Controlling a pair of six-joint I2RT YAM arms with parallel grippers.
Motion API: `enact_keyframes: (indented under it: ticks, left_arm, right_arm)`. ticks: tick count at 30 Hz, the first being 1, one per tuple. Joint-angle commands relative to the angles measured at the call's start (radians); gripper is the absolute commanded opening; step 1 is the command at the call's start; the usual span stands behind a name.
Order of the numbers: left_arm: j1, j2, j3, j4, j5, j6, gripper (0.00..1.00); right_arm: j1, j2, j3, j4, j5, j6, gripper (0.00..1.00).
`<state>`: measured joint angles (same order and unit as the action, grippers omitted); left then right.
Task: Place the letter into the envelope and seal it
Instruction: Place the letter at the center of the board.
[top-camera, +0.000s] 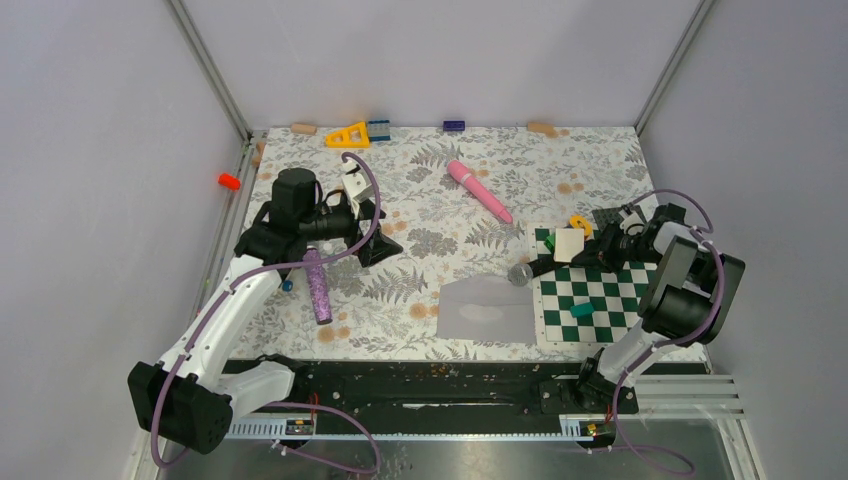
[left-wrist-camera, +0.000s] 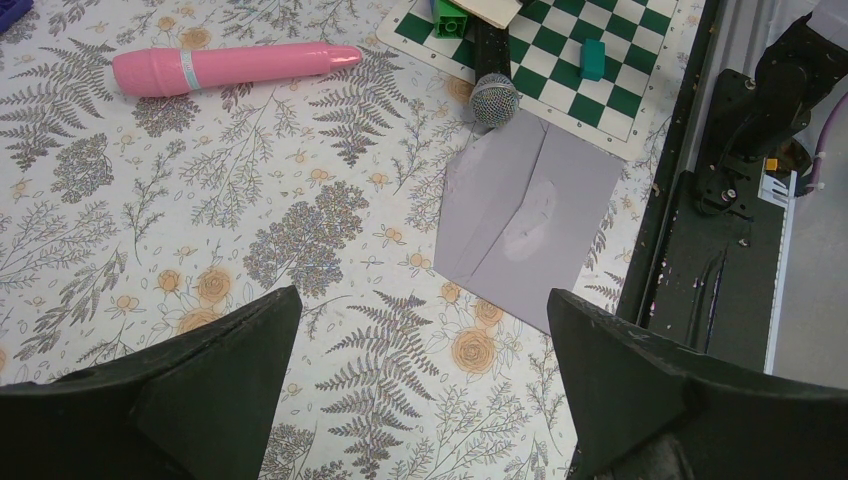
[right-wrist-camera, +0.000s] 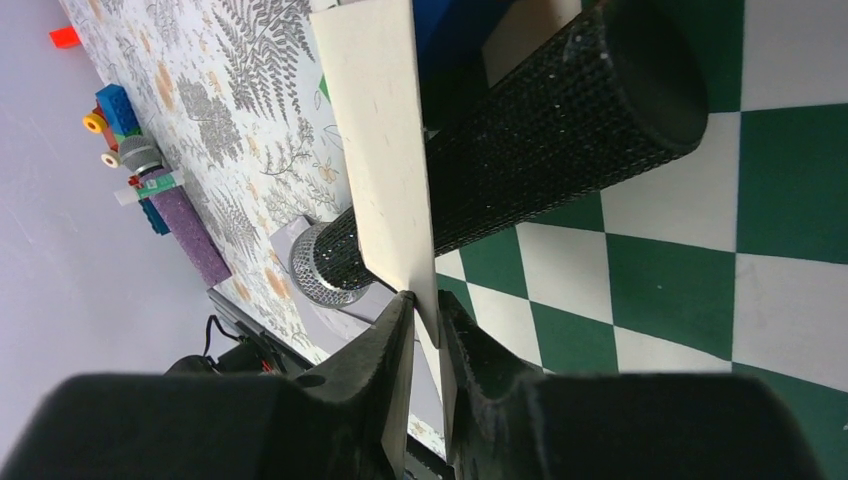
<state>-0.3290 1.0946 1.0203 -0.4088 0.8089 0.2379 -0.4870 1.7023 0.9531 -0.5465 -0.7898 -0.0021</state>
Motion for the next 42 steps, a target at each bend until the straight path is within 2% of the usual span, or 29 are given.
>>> enact_keyframes:
  ticks: [1,9,33,42]
  left_arm:
    - [0.005,-0.018,-0.009,0.047,0.031,0.004,0.99]
    - [0.005,-0.02,-0.008,0.045,0.029,0.004,0.99]
    - [0.005,-0.024,-0.005,0.041,0.031,0.005,0.99]
    - [0.005,-0.021,-0.006,0.041,0.032,0.006,0.99]
  right_arm:
    - [-0.01,-0.05,-0.008,-0.036,-0.035,-0.037,0.21]
    - [-0.017,-0.052,-0.005,-0.06,-0.03,-0.059,0.17]
    - [-0.035,-0.038,-0.005,-0.106,-0.019,-0.102,0.19]
    - [-0.054,-0.048,-0.002,-0.117,-0.172,-0.111,0.19]
